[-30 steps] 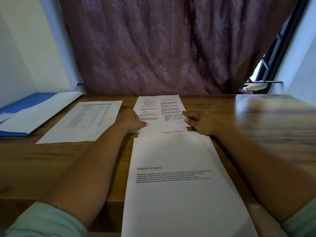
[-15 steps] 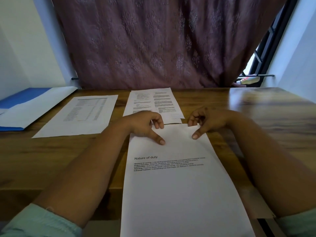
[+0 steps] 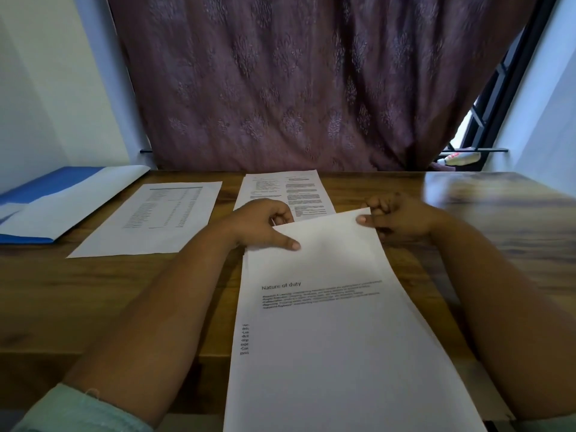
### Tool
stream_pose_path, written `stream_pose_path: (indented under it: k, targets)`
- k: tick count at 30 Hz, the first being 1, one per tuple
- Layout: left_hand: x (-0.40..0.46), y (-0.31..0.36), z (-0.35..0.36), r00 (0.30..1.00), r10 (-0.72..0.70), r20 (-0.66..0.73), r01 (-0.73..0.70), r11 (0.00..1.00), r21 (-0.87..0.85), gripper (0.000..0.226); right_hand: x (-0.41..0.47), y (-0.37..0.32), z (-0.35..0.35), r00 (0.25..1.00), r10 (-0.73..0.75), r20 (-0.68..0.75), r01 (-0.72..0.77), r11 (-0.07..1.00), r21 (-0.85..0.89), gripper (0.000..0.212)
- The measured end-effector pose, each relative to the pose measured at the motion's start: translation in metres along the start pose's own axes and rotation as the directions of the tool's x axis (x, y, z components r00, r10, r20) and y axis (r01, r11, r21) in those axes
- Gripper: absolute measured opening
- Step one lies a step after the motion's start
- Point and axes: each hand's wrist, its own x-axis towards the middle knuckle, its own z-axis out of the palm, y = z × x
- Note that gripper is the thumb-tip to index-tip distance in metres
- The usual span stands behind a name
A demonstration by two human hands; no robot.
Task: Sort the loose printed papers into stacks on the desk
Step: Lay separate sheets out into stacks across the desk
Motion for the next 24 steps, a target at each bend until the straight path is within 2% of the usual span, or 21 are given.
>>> stream_pose_path:
  k: [2, 3, 5, 6, 8, 9, 10, 11, 12, 13, 14, 15, 17, 19, 20, 22, 24]
  targets:
    - [0.003, 0.0, -0.004, 0.98, -0.066, -0.186, 0.04, 0.989, -0.14, 0.048, 0.006, 0.003, 0.002, 0.984, 0.012, -0.179, -0.005, 0.999, 0.042, 0.028]
    - [0.004, 0.001, -0.006, 0.964, -0.134, -0.228, 0.071, 0.961, -0.266, 0.054, 0.009, 0.005, 0.002, 0.963, 0.023, -0.27, -0.001, 0.997, 0.082, 0.027]
    - [0.001, 0.005, -0.008, 0.972, -0.206, -0.114, 0.117, 0.843, -0.526, 0.061, 0.015, 0.012, -0.001, 0.905, 0.058, -0.421, -0.033, 0.997, 0.066, 0.031]
    - [-0.001, 0.007, -0.007, 0.985, -0.171, 0.002, 0.139, 0.793, -0.593, 0.056, 0.018, 0.015, -0.003, 0.865, 0.095, -0.493, -0.075, 0.995, 0.06, 0.034]
    - [-0.005, 0.01, -0.004, 0.979, -0.024, 0.202, 0.15, 0.756, -0.637, 0.045, 0.021, 0.019, -0.005, 0.754, 0.2, -0.626, -0.135, 0.979, 0.151, 0.036]
    - [-0.006, 0.012, -0.002, 0.973, 0.028, 0.228, 0.133, 0.743, -0.657, 0.045, 0.02, 0.02, -0.008, 0.728, 0.266, -0.633, -0.106, 0.955, 0.278, 0.034]
    - [-0.006, 0.013, 0.001, 0.978, 0.043, 0.203, 0.11, 0.722, -0.683, 0.044, 0.019, 0.021, -0.008, 0.749, 0.333, -0.573, -0.037, 0.884, 0.466, 0.032]
    - [-0.004, 0.014, 0.003, 0.991, 0.024, 0.134, 0.081, 0.691, -0.719, 0.042, 0.017, 0.02, -0.008, 0.802, 0.367, -0.471, 0.02, 0.772, 0.635, 0.034]
    - [-0.001, 0.014, 0.006, 0.999, -0.018, 0.032, 0.036, 0.662, -0.748, 0.041, 0.015, 0.021, -0.007, 0.862, 0.359, -0.359, 0.015, 0.69, 0.724, 0.047]
    - [0.004, 0.013, 0.01, 0.996, -0.055, -0.074, -0.022, 0.634, -0.773, 0.041, 0.015, 0.024, -0.006, 0.905, 0.322, -0.277, -0.024, 0.691, 0.722, 0.067]
    - [0.008, 0.012, 0.014, 0.984, -0.085, -0.159, -0.075, 0.61, -0.789, 0.042, 0.013, 0.024, -0.005, 0.927, 0.298, -0.229, -0.076, 0.745, 0.663, 0.084]
    - [0.011, 0.012, 0.019, 0.972, -0.098, -0.214, -0.113, 0.6, -0.792, 0.043, 0.012, 0.023, -0.002, 0.94, 0.268, -0.211, -0.104, 0.816, 0.569, 0.092]
    - [0.016, 0.016, 0.028, 0.961, -0.104, -0.257, -0.15, 0.586, -0.797, 0.041, 0.012, 0.025, -0.001, 0.945, 0.205, -0.256, -0.091, 0.914, 0.396, 0.096]
    - [0.018, 0.024, 0.034, 0.964, -0.133, -0.229, -0.103, 0.607, -0.788, 0.041, 0.007, 0.029, -0.008, 0.893, 0.184, -0.412, -0.058, 0.952, 0.299, 0.085]
    - [0.018, 0.027, 0.035, 0.967, -0.129, -0.221, -0.072, 0.693, -0.717, 0.045, 0.005, 0.035, -0.016, 0.851, 0.173, -0.496, -0.063, 0.971, 0.231, 0.079]
    - [0.017, 0.025, 0.036, 0.971, -0.005, -0.241, -0.091, 0.918, -0.386, 0.049, -0.002, 0.054, -0.035, 0.818, 0.196, -0.541, -0.168, 0.981, 0.102, 0.076]
    - [0.014, 0.019, 0.035, 0.979, 0.117, -0.167, -0.142, 0.979, -0.149, 0.047, -0.008, 0.079, -0.05, 0.823, 0.289, -0.489, -0.332, 0.943, -0.002, 0.081]
